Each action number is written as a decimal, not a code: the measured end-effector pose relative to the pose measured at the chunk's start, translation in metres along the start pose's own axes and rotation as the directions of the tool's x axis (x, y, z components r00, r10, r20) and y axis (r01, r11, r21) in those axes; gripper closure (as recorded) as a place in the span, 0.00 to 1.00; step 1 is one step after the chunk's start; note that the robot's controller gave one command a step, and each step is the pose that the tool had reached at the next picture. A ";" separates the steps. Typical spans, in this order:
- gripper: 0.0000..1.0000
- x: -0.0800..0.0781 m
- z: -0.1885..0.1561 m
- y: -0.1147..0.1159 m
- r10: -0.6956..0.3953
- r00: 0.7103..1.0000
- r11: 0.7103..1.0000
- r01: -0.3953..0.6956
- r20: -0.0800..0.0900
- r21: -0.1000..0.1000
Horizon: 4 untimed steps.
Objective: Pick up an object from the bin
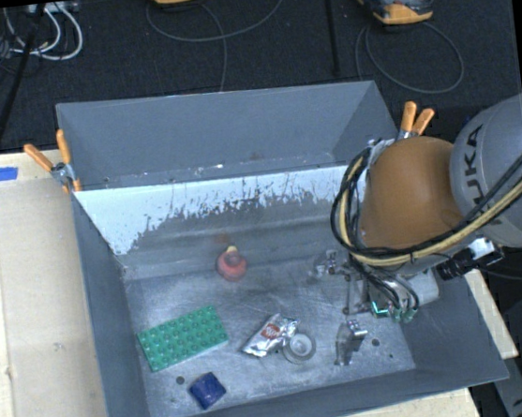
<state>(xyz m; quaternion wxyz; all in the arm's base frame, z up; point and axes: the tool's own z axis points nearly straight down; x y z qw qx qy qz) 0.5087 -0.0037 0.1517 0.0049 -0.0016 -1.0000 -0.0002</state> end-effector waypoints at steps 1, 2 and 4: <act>0.00 -0.030 -0.019 0.033 -0.303 0.953 0.953 0.303 0.012 0.003; 0.00 -0.008 0.079 0.068 -0.057 0.998 0.998 0.057 0.014 0.001; 1.00 -0.007 -0.054 0.050 -0.018 1.000 1.000 0.018 0.017 0.001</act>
Offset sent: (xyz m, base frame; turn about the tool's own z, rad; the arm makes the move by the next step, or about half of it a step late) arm 0.0294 0.0321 0.0193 -0.3075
